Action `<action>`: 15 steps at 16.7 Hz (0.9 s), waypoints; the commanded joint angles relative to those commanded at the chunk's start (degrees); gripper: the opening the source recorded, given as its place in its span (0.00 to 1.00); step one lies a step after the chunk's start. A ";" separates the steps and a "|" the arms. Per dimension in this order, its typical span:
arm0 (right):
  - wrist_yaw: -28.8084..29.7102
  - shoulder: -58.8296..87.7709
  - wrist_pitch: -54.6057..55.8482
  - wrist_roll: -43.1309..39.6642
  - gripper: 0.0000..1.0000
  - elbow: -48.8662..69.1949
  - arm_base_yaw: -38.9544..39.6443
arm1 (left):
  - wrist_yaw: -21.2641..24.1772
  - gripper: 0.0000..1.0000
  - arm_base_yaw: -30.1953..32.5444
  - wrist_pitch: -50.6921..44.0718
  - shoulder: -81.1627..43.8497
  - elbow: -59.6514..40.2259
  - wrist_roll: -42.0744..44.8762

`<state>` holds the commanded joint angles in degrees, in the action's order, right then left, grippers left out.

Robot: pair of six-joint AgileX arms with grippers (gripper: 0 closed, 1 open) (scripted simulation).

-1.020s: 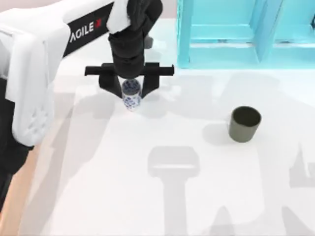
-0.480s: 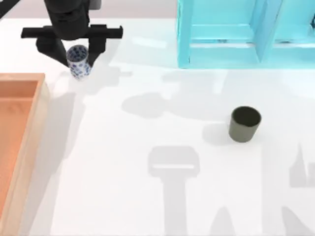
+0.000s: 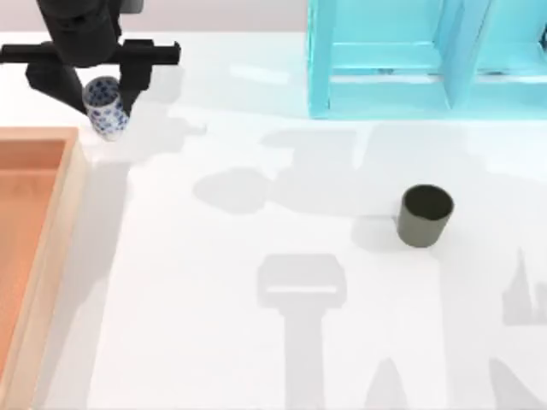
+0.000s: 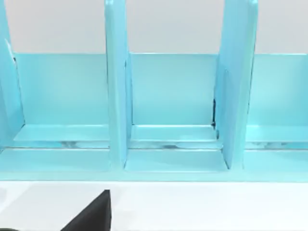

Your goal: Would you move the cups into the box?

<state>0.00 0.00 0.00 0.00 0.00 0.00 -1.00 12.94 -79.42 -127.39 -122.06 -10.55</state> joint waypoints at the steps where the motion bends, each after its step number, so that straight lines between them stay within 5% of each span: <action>1: 0.00 0.00 0.00 0.00 1.00 0.00 0.00 | 0.16 0.00 -1.84 0.06 2.29 2.43 1.81; 15: 0.00 0.00 0.00 0.00 1.00 0.00 0.00 | 2.79 0.00 -29.93 2.25 39.76 42.76 28.69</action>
<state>0.00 0.00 0.00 0.00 0.00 0.00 1.79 -16.99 -77.17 -87.62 -79.30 18.14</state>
